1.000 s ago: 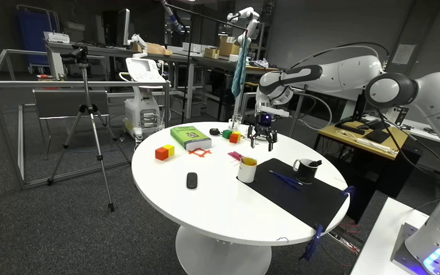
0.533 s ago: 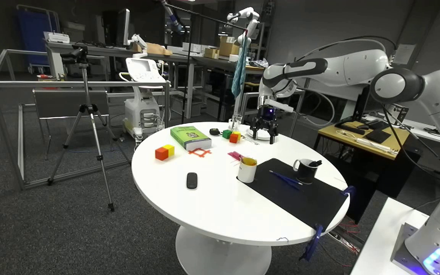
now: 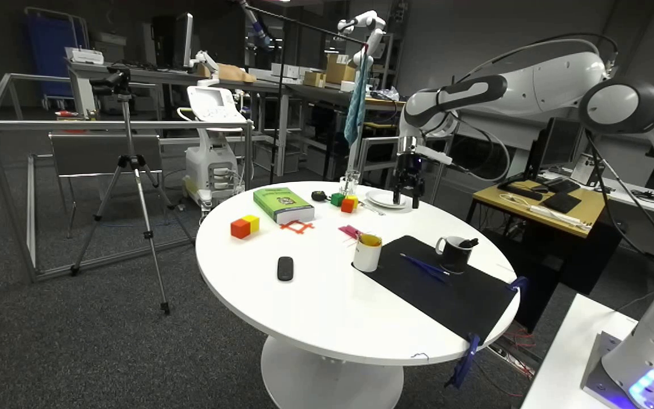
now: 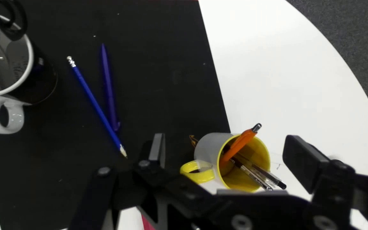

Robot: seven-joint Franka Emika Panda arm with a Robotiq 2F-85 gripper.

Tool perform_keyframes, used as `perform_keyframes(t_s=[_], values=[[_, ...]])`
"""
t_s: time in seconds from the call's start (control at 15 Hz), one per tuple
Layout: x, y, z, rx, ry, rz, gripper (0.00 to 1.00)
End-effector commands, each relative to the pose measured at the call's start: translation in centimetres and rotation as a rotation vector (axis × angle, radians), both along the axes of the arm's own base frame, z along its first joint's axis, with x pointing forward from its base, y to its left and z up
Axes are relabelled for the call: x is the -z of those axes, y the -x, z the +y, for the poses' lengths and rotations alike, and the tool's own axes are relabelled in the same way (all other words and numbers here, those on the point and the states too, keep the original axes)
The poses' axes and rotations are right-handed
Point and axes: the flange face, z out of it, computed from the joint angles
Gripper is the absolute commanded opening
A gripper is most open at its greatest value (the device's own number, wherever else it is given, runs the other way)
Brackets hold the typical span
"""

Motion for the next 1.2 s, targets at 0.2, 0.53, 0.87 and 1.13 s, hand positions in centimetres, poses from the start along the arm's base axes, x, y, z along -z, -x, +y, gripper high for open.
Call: perform_keyframes(t_s=[0.2,0.53,0.87,1.13], values=[[-0.5,6.4,-3.6,-0.091,0.034,-0.123,1.00],[1.1,11.2,-4.7,-0.074,0.086,-0.178,1.00],[2.9,15.5,-4.5,-0.081,0.127,-0.204,1.00],[4.6,17.6,-4.2,-0.080,0.155,-0.230,1.00]])
